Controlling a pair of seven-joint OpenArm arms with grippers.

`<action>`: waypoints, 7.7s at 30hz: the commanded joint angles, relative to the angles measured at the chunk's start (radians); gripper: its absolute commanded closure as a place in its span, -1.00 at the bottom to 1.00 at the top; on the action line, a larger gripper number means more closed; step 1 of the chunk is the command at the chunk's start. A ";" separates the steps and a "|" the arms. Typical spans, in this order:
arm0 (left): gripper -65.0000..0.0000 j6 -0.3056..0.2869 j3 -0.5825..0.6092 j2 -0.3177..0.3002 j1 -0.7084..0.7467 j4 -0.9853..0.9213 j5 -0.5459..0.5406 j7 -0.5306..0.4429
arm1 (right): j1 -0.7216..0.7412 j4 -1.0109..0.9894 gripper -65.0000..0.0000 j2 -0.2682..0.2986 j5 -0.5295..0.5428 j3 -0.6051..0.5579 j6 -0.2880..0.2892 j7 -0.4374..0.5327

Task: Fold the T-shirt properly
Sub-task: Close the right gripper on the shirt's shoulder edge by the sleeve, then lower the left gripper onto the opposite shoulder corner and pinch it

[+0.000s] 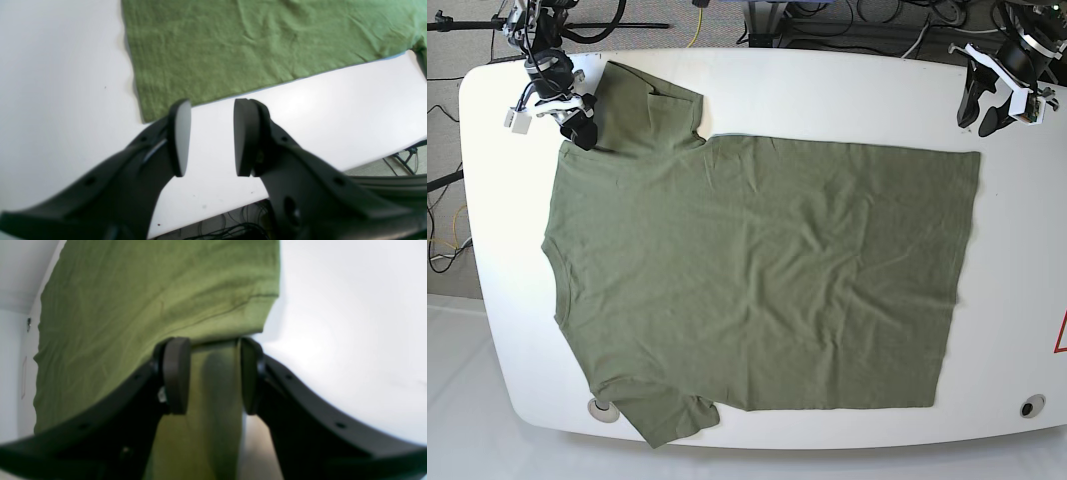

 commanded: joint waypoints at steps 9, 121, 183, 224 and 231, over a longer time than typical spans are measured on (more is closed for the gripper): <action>0.39 0.002 -0.012 -0.013 -0.004 0.005 -0.036 -0.015 | -0.014 -0.038 0.25 0.004 -0.047 -0.008 -0.010 -0.047; 0.40 0.083 -0.231 -0.004 -0.254 -0.405 -0.289 0.304 | 0.014 -0.057 1.00 0.022 -0.064 -0.056 0.026 -0.073; 0.38 0.068 -0.029 -0.007 -0.472 -0.629 -0.294 0.367 | 0.016 -0.064 1.00 0.020 -0.056 -0.056 0.036 -0.063; 0.37 0.041 -0.017 0.029 -0.547 -0.672 -0.288 0.407 | 0.019 -0.053 1.00 0.019 -0.057 -0.055 0.060 -0.043; 0.38 0.048 -0.010 0.041 -0.577 -0.736 -0.284 0.404 | 0.018 -0.055 1.00 0.020 -0.059 -0.054 0.067 -0.042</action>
